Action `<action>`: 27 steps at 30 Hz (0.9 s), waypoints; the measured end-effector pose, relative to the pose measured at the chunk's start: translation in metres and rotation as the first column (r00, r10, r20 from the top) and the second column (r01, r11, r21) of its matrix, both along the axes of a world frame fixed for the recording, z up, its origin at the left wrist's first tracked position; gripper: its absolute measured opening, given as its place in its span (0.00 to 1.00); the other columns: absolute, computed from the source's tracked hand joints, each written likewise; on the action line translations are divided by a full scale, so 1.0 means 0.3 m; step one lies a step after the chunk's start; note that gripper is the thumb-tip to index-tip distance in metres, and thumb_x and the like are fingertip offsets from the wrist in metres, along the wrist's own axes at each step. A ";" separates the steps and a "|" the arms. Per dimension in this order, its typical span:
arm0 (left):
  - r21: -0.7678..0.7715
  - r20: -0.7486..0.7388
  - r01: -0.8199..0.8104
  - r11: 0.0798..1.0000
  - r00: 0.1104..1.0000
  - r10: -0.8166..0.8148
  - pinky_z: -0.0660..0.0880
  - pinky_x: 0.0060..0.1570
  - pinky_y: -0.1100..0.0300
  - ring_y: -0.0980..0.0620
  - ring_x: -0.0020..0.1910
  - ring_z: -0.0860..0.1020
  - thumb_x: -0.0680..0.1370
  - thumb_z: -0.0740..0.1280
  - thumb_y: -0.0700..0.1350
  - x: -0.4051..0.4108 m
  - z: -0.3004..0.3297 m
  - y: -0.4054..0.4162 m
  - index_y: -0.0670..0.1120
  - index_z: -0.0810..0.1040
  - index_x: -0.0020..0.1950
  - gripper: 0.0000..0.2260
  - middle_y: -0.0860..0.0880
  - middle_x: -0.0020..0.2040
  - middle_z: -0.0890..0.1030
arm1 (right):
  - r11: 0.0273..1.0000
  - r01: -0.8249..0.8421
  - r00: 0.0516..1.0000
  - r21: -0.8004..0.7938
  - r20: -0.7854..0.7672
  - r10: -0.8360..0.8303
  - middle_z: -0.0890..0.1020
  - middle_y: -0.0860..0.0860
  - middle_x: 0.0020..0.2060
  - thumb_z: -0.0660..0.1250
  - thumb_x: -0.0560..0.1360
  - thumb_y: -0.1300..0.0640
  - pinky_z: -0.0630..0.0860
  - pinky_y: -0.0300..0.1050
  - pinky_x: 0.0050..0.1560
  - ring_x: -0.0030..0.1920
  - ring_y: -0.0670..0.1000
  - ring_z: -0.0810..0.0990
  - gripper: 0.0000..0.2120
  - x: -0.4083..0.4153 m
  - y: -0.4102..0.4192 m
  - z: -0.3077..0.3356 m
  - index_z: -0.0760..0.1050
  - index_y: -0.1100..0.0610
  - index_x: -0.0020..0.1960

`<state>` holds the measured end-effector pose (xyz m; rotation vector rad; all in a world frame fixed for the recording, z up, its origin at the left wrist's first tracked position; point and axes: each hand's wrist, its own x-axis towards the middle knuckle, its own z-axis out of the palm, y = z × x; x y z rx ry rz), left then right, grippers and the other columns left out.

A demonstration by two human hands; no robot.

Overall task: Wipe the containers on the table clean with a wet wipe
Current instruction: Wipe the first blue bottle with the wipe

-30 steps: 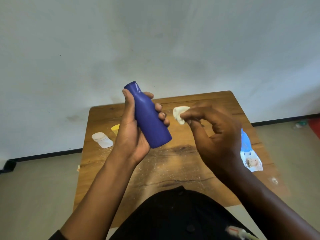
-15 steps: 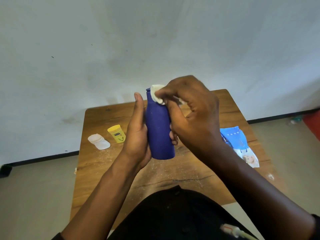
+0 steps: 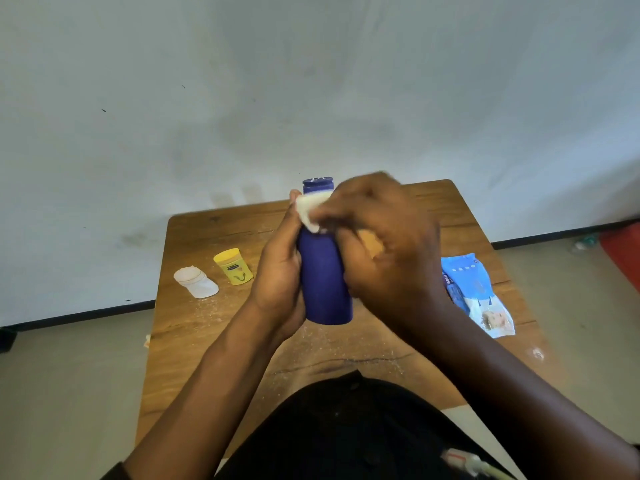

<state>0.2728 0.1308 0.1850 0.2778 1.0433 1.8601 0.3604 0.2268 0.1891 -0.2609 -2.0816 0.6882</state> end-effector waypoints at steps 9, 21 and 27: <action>0.010 -0.032 -0.024 1.000 0.999 0.024 0.80 0.42 0.54 0.48 0.42 0.82 0.85 0.55 0.60 0.003 0.011 -0.003 0.46 0.81 0.54 0.22 0.44 0.44 0.83 | 0.999 0.015 1.000 0.034 -0.008 -0.014 0.84 0.57 0.47 0.74 0.75 0.71 0.77 0.43 0.49 0.49 0.53 0.82 0.06 0.010 -0.018 0.013 0.86 0.63 0.49; -0.099 -0.720 -0.162 0.982 0.693 0.041 0.82 0.41 0.51 0.46 0.35 0.81 0.78 0.69 0.58 -0.034 -0.033 -0.009 0.45 0.78 0.53 0.16 0.43 0.39 0.82 | 0.959 0.139 0.989 -0.247 0.085 -0.121 0.85 0.49 0.48 0.73 0.77 0.68 0.82 0.41 0.51 0.50 0.45 0.84 0.09 0.090 0.125 0.031 0.86 0.57 0.52; -0.178 -0.902 -0.238 0.955 0.428 -0.061 0.81 0.43 0.48 0.46 0.40 0.82 0.76 0.72 0.61 -0.027 -0.057 -0.008 0.58 0.80 0.54 0.12 0.52 0.43 0.83 | 0.920 -0.113 0.991 -0.375 0.023 0.131 0.87 0.53 0.50 0.73 0.79 0.67 0.84 0.44 0.52 0.51 0.51 0.86 0.08 0.101 0.107 0.109 0.85 0.59 0.56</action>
